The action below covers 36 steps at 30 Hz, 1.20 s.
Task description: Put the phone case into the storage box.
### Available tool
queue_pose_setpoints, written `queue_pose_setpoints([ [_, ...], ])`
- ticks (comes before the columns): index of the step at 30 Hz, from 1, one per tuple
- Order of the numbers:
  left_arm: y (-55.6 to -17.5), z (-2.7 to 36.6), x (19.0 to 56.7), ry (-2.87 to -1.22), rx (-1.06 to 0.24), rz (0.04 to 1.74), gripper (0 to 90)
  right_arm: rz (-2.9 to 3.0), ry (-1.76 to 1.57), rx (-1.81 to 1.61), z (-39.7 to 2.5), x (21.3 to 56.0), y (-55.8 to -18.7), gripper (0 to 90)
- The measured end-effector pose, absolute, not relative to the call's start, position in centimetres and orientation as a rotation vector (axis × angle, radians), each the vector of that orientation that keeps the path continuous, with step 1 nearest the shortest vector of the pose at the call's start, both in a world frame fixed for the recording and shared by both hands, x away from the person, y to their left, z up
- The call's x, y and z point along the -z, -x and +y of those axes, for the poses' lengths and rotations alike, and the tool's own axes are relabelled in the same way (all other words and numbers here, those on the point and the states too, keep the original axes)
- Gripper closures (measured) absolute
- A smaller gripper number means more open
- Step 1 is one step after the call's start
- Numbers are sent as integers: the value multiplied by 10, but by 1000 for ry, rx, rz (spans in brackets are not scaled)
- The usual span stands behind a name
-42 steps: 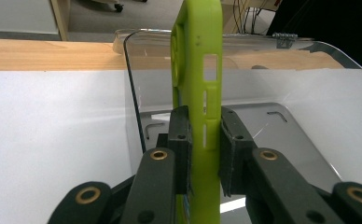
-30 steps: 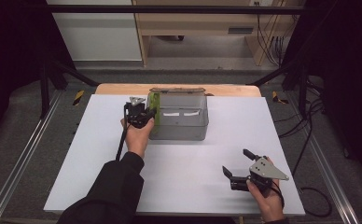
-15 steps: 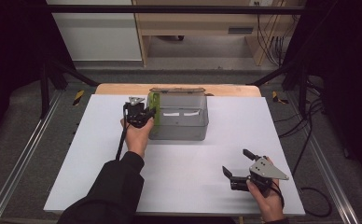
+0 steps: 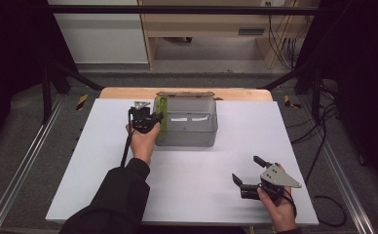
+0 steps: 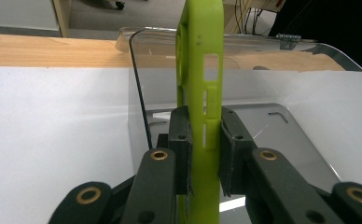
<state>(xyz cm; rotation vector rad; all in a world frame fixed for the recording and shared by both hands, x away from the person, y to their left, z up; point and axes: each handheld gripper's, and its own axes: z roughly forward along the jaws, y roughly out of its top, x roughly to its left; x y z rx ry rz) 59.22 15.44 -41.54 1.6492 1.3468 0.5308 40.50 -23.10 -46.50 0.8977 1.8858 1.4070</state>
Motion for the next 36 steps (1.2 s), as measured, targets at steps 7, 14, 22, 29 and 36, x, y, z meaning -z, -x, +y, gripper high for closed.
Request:
queue_pose_setpoints([
  [7,-592,155,416,-1645,-544,1355,770,1887,-898,-1407,-231,465,-405,41],
  [14,-592,151,416,-1649,-579,1349,730,1889,-900,-1407,-231,465,-405,41],
  [22,-593,149,418,-1654,-613,1331,712,1888,-898,-1409,-231,465,-405,41],
  [29,-590,148,415,-1653,-655,1330,670,1888,-899,-1409,-231,465,-405,41],
  [36,-586,150,411,-1652,-708,1288,651,1890,-899,-1409,-231,465,-405,40],
])
